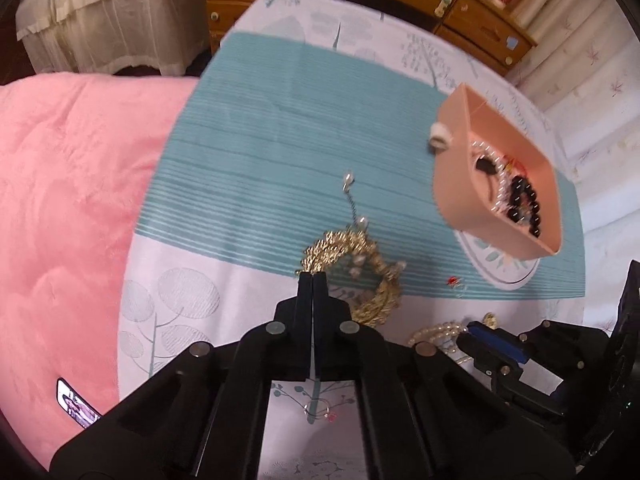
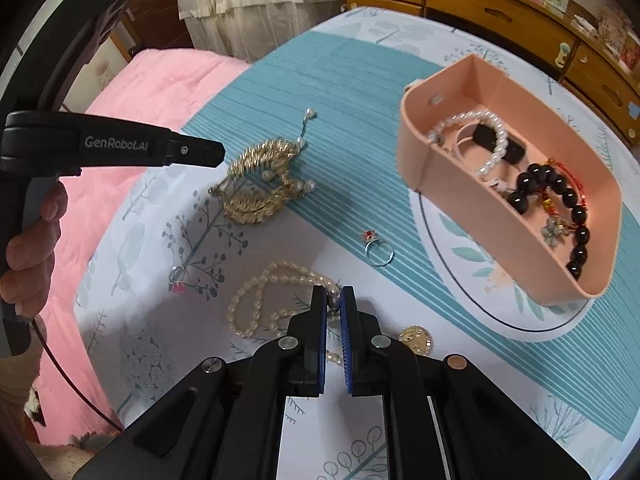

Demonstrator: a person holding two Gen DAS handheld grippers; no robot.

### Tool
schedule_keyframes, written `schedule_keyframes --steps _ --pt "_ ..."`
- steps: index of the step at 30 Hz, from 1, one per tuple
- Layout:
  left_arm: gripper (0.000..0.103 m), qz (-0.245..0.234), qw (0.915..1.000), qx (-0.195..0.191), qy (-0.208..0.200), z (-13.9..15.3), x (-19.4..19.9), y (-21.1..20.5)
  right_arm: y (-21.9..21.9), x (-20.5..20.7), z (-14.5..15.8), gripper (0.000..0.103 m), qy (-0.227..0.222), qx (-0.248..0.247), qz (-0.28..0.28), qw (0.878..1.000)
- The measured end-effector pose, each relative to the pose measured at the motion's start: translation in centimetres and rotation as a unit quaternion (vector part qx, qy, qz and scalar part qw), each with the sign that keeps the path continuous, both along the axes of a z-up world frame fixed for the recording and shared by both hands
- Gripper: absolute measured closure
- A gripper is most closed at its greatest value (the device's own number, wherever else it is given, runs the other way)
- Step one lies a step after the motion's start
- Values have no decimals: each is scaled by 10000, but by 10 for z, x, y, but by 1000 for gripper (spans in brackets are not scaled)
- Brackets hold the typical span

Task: Organize jewelry
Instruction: 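Close the left tool on the gold leaf hair clip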

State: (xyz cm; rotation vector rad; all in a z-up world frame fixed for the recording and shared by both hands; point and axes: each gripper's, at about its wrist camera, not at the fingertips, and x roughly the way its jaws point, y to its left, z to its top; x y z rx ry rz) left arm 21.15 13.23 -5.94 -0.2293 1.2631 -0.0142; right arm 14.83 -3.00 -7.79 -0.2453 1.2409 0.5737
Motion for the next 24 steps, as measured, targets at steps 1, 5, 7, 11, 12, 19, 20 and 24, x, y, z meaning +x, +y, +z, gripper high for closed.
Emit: schedule_keyframes --steps 1,5,7,11,12,19,20,24 --pt "103 -5 10000 7 -44 5 -1 0 -3 -1 5 96 -47 38 -15 10000" --pt "103 -182 9997 82 -159 19 -4 -1 -11 -5 26 96 -208 153 -39 9997" --pt "103 -330 9994 92 -59 18 -4 -9 -13 -7 32 97 -272 161 -40 9995" --pt "103 -338 9991 -95 238 3 2 -17 -15 -13 42 97 -282 188 -77 9994" --pt "103 -287 9989 -178 315 0 3 -18 -16 -14 41 97 -273 195 -96 9994" --pt "103 122 9968 -514 595 -19 12 -28 -23 -15 37 97 -211 252 -235 9992" --pt "103 178 9967 -538 588 -19 14 -29 -23 -15 36 97 -207 263 -239 9992" --pt "103 357 9956 -662 559 -18 18 -30 -26 -16 34 97 -219 289 -242 9990"
